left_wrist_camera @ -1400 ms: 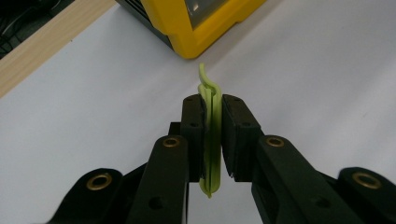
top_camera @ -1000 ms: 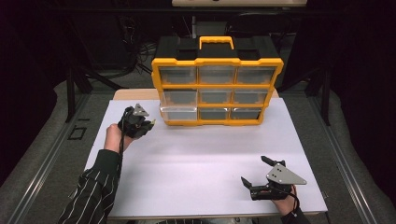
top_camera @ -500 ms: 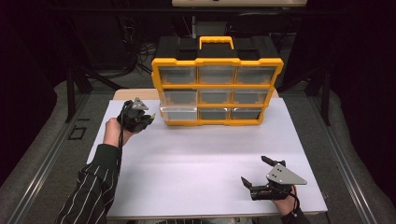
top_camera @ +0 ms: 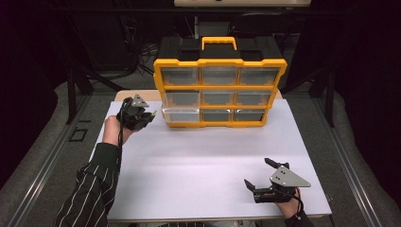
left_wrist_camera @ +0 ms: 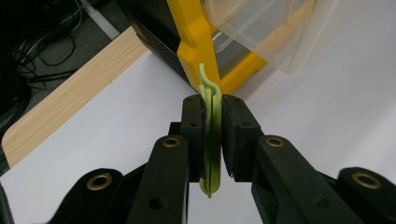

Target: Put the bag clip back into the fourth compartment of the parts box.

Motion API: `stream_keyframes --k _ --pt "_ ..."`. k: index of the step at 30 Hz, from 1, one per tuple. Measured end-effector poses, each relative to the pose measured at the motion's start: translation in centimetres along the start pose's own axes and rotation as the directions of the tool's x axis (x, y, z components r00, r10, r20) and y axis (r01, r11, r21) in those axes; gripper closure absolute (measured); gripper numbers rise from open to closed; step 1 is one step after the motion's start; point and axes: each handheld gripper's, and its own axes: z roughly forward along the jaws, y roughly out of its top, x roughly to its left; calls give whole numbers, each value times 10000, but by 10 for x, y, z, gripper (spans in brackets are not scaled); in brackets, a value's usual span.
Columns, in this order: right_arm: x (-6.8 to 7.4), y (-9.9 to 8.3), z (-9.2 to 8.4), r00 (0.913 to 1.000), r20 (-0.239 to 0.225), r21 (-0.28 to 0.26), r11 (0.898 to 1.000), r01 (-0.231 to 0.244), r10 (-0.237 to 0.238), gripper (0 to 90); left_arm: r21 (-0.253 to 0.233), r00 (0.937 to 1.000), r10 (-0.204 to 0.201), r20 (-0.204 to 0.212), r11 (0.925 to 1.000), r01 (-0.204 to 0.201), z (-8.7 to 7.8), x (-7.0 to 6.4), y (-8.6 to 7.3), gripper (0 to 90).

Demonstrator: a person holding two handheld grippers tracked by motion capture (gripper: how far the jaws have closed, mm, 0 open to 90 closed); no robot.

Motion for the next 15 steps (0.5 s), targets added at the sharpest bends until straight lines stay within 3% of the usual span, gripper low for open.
stream_keyframes --k 15 --pt "0 0 0 10000 -5 24 10000 -17 17 2 -37 9997 184 -183 9998 -185 -10 4 12 803"
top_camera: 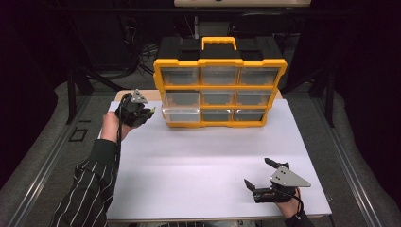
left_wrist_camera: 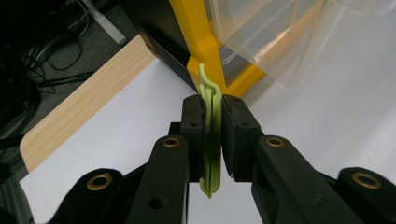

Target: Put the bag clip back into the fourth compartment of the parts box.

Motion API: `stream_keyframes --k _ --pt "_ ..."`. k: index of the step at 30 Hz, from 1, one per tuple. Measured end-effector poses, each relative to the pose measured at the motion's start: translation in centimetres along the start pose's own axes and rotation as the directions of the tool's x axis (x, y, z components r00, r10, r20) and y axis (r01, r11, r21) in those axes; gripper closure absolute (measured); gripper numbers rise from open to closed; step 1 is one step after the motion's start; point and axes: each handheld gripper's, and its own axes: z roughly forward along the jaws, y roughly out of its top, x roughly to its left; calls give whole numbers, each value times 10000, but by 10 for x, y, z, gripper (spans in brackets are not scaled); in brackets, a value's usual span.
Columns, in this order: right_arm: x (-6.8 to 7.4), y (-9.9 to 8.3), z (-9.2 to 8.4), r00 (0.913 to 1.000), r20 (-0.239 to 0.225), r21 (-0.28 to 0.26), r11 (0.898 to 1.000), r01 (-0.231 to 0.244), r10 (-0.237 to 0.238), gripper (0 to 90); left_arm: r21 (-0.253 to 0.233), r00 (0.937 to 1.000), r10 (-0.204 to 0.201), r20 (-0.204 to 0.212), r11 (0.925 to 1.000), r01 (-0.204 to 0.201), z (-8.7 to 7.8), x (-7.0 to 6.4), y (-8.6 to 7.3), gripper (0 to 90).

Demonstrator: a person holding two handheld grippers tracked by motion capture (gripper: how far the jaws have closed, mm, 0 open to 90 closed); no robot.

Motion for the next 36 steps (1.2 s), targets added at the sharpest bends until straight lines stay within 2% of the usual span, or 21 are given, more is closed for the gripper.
stream_keyframes --k 36 --pt "-1 0 0 10000 16 -3 10000 -50 50 2 -502 9990 335 -284 9981 -349 -26 4 42 803"
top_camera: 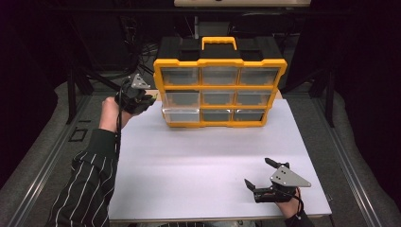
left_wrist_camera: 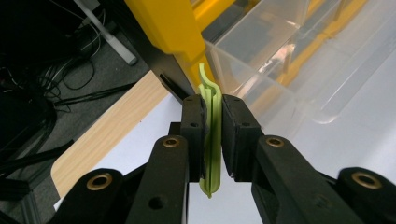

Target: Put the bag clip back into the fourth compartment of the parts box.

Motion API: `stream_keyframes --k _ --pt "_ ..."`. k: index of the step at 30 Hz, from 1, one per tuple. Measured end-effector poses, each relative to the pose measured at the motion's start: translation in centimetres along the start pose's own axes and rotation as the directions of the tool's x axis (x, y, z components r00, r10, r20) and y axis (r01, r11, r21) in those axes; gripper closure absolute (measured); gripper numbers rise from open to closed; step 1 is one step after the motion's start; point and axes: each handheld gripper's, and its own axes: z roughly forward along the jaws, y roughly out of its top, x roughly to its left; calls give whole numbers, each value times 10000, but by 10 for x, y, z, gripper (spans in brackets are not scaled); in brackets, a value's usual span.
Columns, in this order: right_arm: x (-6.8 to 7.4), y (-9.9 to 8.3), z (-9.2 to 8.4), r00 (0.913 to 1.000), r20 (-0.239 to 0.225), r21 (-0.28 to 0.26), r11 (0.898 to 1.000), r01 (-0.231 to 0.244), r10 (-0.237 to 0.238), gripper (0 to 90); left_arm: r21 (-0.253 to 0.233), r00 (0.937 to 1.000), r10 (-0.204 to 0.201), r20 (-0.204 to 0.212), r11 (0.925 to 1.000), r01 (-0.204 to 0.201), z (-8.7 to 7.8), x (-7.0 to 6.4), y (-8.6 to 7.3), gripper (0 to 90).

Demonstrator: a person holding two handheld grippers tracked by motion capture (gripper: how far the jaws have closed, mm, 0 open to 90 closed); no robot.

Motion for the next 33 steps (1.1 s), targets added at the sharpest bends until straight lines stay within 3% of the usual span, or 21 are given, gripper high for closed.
stream_keyframes --k 15,33 --pt "0 0 0 10000 -4 -37 10000 -19 19 2 -193 9997 238 -114 9995 -240 -11 2 17 803" --pt "0 0 0 10000 -5 12 10000 -53 53 2 -345 9963 857 -86 9957 -860 -16 -9 39 803"
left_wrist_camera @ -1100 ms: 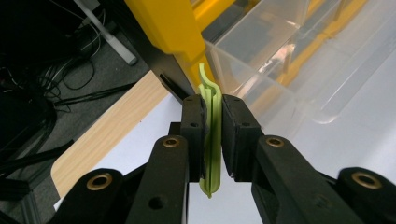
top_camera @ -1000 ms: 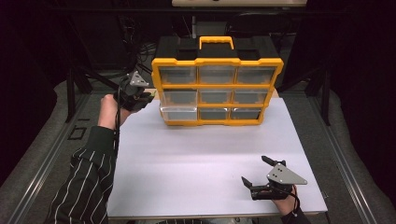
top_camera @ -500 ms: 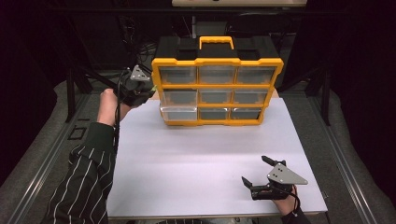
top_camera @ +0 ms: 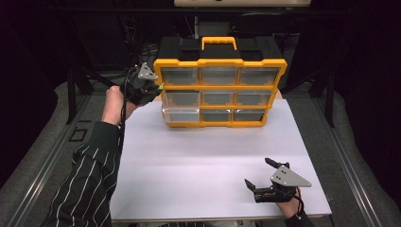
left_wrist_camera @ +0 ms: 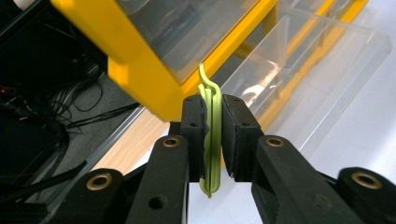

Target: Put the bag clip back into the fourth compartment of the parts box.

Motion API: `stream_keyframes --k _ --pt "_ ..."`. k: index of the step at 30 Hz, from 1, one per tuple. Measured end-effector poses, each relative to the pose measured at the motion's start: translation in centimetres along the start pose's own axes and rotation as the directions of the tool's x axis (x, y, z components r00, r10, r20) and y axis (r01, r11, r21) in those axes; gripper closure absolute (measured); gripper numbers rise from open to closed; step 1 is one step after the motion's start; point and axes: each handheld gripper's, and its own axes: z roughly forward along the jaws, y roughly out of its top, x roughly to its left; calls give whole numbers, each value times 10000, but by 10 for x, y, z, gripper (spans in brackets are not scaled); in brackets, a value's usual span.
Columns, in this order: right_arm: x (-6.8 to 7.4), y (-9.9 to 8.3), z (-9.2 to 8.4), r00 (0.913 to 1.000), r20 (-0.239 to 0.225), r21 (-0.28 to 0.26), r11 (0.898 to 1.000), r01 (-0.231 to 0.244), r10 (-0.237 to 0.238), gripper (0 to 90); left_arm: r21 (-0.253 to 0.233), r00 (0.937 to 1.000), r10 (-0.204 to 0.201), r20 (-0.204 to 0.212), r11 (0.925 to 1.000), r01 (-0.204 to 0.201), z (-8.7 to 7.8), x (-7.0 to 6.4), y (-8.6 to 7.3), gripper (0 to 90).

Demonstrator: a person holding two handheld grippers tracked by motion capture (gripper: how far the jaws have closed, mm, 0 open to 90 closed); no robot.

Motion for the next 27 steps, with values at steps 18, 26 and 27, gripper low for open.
stream_keyframes --k 18,26,27 --pt "0 0 0 10000 -16 -8 10000 16 -16 3 -150 9968 713 352 9974 -708 10 -18 22 802" --pt "0 0 0 10000 -5 -23 10000 -33 33 3 -100 9935 917 671 9958 -913 19 -24 25 802" --pt "0 0 0 10000 -5 -23 10000 -33 33 3 -101 9934 916 691 9958 -911 20 -25 25 802"
